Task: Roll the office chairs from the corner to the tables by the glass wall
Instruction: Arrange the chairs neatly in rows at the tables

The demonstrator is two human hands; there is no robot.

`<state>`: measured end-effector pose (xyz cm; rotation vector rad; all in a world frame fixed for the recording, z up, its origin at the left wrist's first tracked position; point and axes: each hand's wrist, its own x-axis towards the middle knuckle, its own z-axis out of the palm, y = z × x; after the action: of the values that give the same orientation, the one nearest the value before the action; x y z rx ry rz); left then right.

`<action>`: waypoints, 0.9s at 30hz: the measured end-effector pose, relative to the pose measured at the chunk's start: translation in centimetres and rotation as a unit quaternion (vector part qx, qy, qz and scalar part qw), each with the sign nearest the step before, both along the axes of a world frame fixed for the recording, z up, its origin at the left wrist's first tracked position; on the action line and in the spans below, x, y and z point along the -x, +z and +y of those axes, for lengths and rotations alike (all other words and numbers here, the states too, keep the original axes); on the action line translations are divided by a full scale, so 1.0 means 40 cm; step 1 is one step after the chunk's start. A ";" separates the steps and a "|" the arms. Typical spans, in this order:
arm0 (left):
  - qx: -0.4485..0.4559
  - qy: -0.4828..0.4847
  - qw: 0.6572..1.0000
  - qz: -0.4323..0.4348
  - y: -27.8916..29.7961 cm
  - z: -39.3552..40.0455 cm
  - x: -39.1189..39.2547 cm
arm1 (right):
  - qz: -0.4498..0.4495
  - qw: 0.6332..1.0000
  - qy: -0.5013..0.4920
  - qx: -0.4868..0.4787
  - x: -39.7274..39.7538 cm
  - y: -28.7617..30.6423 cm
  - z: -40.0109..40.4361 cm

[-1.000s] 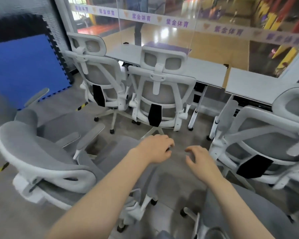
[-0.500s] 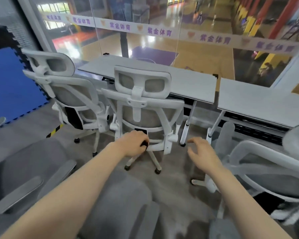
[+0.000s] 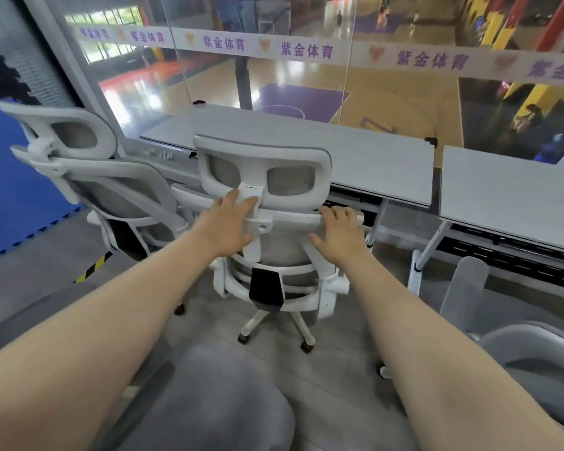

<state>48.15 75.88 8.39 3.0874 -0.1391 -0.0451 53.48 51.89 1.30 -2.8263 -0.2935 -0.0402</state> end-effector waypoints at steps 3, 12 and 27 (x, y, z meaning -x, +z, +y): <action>0.053 0.004 0.998 -0.022 -0.053 -0.016 0.001 | -0.064 0.995 -0.037 -0.071 0.013 -0.044 0.012; 0.118 -0.001 0.991 -0.066 -0.098 -0.005 0.052 | -0.065 0.983 -0.077 -0.152 0.048 -0.055 0.048; 0.099 -0.031 0.992 -0.078 -0.107 -0.034 0.201 | -0.094 0.974 -0.119 -0.166 0.240 -0.073 0.019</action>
<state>40.11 74.54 4.12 2.8851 -0.2323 0.1958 43.88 52.63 -1.61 -2.5101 0.0163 -0.3734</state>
